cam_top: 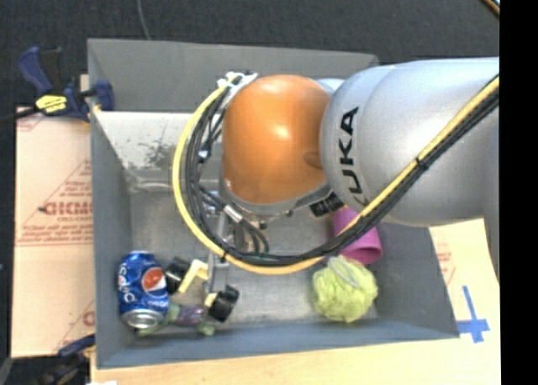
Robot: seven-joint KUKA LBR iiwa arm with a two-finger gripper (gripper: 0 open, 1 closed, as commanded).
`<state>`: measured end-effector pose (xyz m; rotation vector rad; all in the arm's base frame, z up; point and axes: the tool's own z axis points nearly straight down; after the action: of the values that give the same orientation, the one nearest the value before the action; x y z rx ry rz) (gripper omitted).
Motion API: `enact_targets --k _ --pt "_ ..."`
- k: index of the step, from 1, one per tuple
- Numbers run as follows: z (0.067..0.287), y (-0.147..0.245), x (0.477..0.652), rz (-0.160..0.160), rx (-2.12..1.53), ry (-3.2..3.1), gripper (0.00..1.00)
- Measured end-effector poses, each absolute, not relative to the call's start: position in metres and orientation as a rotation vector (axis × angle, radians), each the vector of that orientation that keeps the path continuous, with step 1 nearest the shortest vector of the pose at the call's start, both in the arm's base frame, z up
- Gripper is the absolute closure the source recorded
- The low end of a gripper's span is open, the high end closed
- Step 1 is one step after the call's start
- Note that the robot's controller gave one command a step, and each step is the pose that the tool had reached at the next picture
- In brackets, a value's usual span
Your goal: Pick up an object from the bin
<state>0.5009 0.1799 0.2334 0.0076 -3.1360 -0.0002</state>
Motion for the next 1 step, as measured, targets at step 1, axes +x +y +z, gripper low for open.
enact_targets --k 1 --pt "0.2375 0.1788 0.5027 -0.003 -0.001 -3.144 0.00"
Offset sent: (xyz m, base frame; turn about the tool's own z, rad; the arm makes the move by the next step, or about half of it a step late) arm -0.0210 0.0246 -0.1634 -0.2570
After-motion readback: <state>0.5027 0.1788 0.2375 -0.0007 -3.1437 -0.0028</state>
